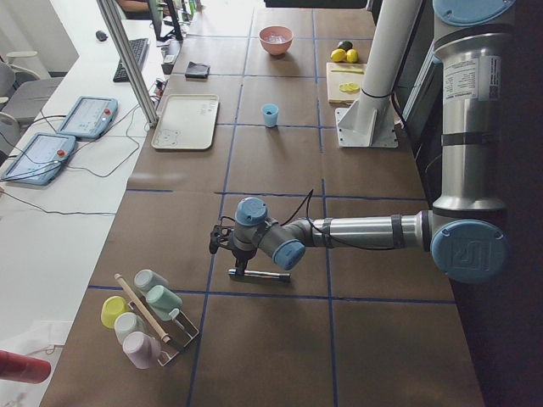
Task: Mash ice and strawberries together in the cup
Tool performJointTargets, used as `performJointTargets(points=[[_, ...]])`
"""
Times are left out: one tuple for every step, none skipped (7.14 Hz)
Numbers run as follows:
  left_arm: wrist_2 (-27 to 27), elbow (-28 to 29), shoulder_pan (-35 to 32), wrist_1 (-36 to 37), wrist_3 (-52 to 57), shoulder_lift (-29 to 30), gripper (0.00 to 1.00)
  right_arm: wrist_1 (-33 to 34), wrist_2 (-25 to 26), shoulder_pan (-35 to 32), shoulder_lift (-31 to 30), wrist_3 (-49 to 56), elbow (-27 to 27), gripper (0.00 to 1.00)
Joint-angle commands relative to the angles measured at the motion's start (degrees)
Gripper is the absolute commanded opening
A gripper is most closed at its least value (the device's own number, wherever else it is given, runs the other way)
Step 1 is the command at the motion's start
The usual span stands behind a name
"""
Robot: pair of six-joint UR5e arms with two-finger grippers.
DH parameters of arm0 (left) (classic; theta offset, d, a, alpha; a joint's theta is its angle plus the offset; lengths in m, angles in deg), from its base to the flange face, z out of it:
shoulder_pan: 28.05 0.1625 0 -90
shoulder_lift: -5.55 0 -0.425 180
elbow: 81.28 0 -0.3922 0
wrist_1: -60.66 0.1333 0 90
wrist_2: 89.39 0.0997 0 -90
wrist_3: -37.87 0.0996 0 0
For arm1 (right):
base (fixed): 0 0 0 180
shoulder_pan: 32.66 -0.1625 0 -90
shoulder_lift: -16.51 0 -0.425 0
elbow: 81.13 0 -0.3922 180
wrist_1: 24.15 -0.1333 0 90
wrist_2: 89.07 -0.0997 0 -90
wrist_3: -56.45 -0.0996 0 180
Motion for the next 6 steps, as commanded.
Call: performJointTargets(points=[[-0.39, -0.34, -0.05, 0.53, 0.39, 0.06, 1.00, 0.03, 0.04, 0.00, -0.07, 0.00, -0.12, 1.00], [-3.35, -0.61, -0.05, 1.06, 0.65, 0.15, 1.00, -0.06, 0.30, 0.00, -0.07, 0.00, 0.06, 1.00], [-8.43, -0.69, -0.22, 3.67, 3.52, 0.15, 1.00, -0.06, 0.21, 0.00, -0.07, 0.00, 0.06, 1.00], [-9.17, -1.74, -3.36, 9.01, 12.08, 0.24, 1.00, -0.14, -0.05, 0.00, -0.16, 0.00, 0.06, 1.00], [-9.18, -5.14, -7.48, 18.28, 20.34, 0.33, 1.00, -0.14, -0.14, 0.00, -0.16, 0.00, -0.12, 1.00], [-9.18, -8.57, -11.00, 27.25, 28.95, 1.28, 1.00, -0.23, -0.31, 0.00, -0.25, 0.00, -0.12, 1.00]])
